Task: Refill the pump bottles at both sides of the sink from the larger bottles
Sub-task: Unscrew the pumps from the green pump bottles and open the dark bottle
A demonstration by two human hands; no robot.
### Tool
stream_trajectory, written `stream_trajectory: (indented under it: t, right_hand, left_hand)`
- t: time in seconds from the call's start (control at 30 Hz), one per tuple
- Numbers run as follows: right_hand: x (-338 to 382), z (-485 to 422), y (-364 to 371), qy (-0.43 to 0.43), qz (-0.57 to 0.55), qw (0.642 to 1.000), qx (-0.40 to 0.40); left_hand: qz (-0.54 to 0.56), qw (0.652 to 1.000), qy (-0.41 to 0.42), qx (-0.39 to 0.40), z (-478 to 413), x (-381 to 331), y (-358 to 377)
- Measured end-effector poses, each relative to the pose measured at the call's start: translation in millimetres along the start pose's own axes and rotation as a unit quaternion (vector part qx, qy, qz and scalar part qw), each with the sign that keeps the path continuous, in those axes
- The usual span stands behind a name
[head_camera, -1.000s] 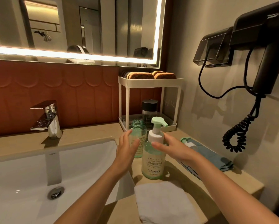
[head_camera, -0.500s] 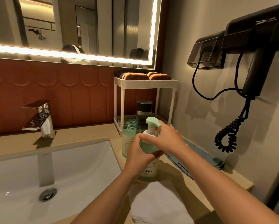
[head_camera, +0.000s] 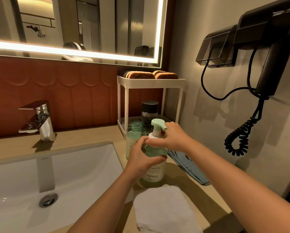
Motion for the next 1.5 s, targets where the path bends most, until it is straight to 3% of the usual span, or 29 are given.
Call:
stream_trajectory:
  t: [0.37, 0.63, 0.9, 1.07, 1.23, 1.33, 1.5]
  right_hand:
    - [-0.9, -2.1, 1.5, -0.022, -0.058, 0.998, 0.018]
    - [0.6, -4.9, 3.2, -0.057, -0.052, 0.997, 0.012]
    - [1.6, -2.4, 3.6, -0.044, -0.026, 0.998, 0.03]
    - [5.0, 5.6, 0.2, -0.018, 0.043, 0.999, 0.001]
    - [11.8, 15.5, 7.2, 0.029, 0.118, 0.987, -0.102]
    - [11.4, 17.7, 10.8, 0.061, 0.124, 0.984, -0.11]
    - [11.3, 11.0, 7.5, 0.018, 0.09, 0.993, -0.071]
  left_hand:
    - [0.024, 1.0, -0.009, 0.009, -0.6, 6.1, 1.1]
    - [0.068, 0.993, -0.038, 0.085, -1.7, 1.8, 0.2]
    - [0.03, 0.987, -0.047, 0.153, 3.2, -6.4, -0.6]
    - [-0.009, 0.999, -0.016, 0.035, 13.9, -10.4, -5.6]
    - [-0.048, 0.994, -0.047, -0.09, 21.8, -6.5, -1.8]
    - [-0.063, 0.993, -0.054, -0.083, 17.4, -4.2, -2.3]
    - [-0.031, 0.999, -0.025, -0.033, 13.0, -2.3, -4.9]
Point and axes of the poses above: each hand's wrist, its own z-axis away from the middle knuckle, its own y-axis out of the palm, x = y × z, the point moved 6 cm from there along -z, towards the middle knuckle, and after that the axes turned 14 degrees about -x, right-handed, at the moved point
